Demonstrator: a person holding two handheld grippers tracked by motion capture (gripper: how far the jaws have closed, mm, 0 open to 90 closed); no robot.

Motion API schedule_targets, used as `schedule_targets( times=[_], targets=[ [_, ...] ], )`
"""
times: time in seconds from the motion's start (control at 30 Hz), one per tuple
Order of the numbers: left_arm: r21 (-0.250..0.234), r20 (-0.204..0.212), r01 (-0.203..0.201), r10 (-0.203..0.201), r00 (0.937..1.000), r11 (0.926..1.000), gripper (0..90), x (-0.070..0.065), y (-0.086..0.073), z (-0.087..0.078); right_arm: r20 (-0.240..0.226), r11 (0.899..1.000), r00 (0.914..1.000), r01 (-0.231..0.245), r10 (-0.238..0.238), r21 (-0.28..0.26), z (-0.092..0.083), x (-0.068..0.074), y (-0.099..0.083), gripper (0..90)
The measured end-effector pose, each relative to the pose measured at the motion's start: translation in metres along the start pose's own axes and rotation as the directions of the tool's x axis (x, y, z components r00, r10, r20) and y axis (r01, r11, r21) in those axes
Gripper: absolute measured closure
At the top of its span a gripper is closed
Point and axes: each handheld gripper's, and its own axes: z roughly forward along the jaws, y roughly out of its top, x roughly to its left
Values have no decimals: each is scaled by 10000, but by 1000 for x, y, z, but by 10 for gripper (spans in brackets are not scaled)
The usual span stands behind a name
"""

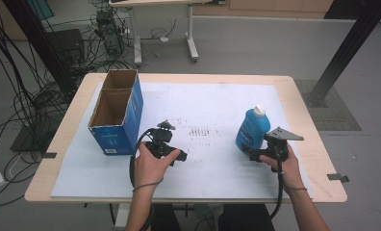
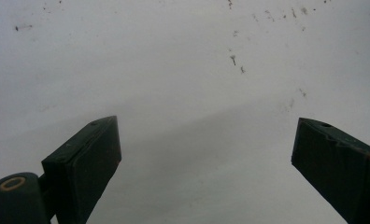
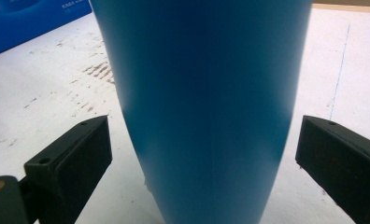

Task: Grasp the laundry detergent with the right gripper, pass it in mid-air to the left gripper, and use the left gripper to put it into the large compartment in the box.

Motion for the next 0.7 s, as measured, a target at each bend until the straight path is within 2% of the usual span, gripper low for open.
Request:
schedule_targets(
  times=[0.7],
  targets=[
    [-20, 6, -12, 12, 10000, 10000, 87, -1, 0, -1, -80, 9997, 10000, -25, 23, -227, 3, 2, -2, 37]
  ],
)
